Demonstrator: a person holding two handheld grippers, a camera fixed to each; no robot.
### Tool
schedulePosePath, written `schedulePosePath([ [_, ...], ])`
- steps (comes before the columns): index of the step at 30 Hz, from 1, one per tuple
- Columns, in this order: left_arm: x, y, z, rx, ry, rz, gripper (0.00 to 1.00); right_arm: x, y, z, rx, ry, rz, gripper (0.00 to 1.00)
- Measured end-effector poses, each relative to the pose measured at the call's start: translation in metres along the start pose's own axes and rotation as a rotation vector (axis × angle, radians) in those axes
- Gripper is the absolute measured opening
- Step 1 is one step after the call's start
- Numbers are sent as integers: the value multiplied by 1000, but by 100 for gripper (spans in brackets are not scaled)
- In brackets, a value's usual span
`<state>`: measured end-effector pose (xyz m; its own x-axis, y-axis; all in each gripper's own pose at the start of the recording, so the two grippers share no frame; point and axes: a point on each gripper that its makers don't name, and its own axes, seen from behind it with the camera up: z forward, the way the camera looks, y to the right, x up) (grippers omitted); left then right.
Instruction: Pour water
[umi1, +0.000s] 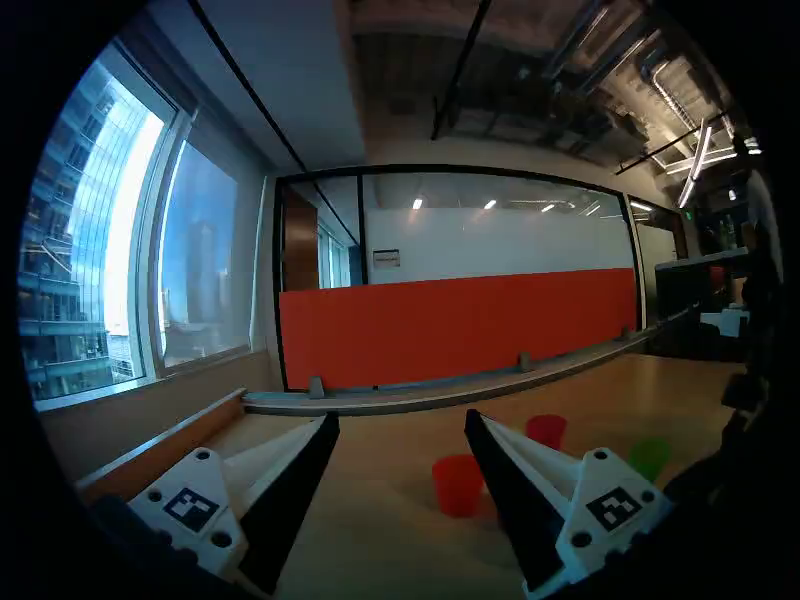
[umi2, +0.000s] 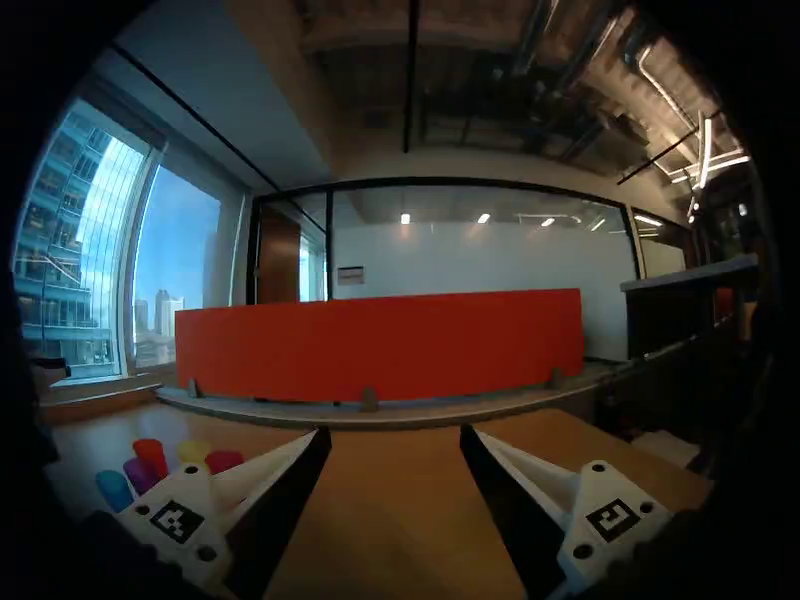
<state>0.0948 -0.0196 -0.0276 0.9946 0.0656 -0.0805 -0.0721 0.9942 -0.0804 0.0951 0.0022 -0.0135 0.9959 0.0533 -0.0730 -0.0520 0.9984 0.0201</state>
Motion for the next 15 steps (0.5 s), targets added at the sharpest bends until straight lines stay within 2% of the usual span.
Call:
schedulePosePath([
  [6,0,-1,2,12,7,-3,94,-4,-4,1,1,-2,-6,100],
  [15,-15,-5,4,34,-1,-4,93,-11,-10,-1,9,-5,-15,100],
])
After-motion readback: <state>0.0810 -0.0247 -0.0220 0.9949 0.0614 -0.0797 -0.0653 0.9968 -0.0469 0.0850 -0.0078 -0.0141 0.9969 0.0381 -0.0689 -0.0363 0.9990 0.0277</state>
